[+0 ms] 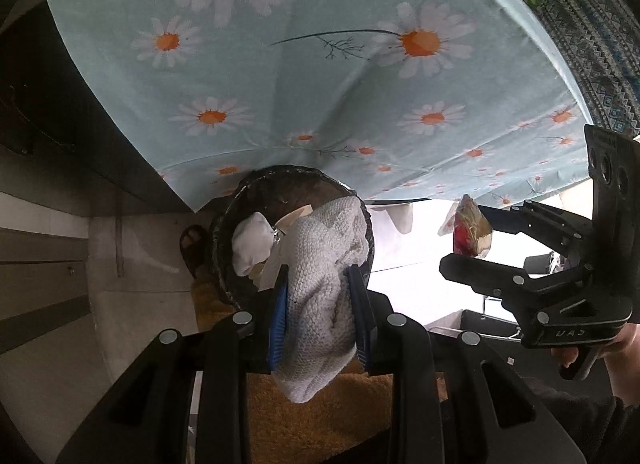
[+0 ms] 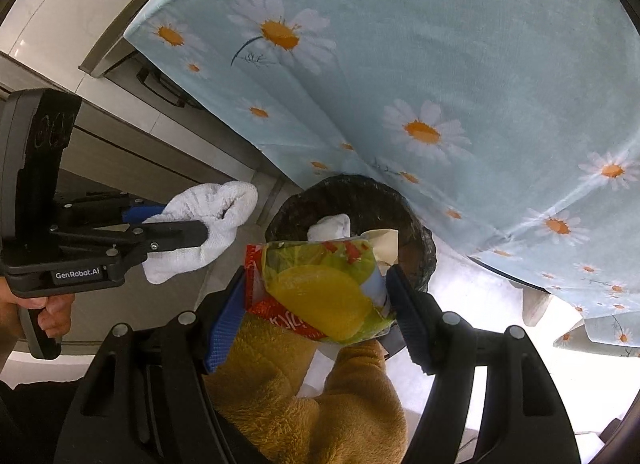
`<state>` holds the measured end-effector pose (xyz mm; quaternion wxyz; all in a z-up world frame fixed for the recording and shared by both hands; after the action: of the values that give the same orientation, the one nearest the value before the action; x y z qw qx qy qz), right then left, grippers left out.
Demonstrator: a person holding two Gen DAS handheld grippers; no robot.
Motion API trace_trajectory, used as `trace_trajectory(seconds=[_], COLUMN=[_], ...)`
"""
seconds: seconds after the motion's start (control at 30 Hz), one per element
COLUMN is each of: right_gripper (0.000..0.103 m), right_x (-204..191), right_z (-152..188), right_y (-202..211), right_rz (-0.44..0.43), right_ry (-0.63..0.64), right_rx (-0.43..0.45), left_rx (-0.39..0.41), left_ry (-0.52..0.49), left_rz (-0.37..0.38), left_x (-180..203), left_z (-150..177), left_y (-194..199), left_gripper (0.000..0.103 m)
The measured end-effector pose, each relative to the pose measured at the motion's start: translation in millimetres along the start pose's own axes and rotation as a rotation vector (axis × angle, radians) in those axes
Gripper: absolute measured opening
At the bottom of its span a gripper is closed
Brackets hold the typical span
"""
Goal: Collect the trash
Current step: 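Lower the snack bag and towel over the black bin and open both tools, then raise both tools back toward the table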
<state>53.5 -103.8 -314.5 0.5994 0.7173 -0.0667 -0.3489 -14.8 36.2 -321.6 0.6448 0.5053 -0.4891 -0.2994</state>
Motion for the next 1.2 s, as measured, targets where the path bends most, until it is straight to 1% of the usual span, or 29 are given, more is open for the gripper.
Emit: trace_trajectory(seconds=[0.17, 0.2, 0.23, 0.27, 0.3, 0.7, 0.97, 1.2], right_gripper=[0.069, 0.07, 0.073, 0.075, 0.077, 0.078, 0.078, 0.078], right_x=[1, 0, -1, -1, -2, 4, 3, 0], right_z=[1, 0, 0, -1, -1, 4, 5, 5], right_y=[0, 0, 2, 3, 4, 17, 29, 51], right_rz=[-0.006, -0.006, 0.005, 0.007, 0.0, -0.001, -0.001, -0.005], right_ry=[-0.003, 0.0, 0.004, 0.006, 0.006, -0.015, -0.005, 0.013], right_rx=[0.003, 0.005, 0.013, 0.019, 0.022, 0.042, 0.069, 0.121], left_rx=[-0.024, -0.028, -0.033, -0.034, -0.032, -0.027, -0.001, 0.04], left_ry=[0.019, 0.023, 0.032, 0.038, 0.042, 0.047, 0.048, 0.028], left_rz=[0.004, 0.006, 0.003, 0.005, 0.011, -0.01, -0.021, -0.021], left_x=[-2, -3, -4, -4, -4, -3, 0, 12], left_z=[-4, -4, -5, -5, -6, -8, -9, -11], left_y=[-4, -4, -5, -5, -4, 1, 12, 34], left_gripper=[0.031, 0.036, 0.045, 0.049, 0.05, 0.051, 0.051, 0.05])
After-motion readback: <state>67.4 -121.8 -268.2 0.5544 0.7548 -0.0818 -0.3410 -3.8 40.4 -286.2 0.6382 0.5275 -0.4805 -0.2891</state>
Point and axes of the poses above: each gripper's, at about its wrist camera, not at the fingertips, and y roughly against the way its jaws point, x to its right, z to its underside, the point moved 5 cm from there along -y, roughly the way its jaws point, and after that the axes turned 9 degrees about -x, right-handed, at the moved point
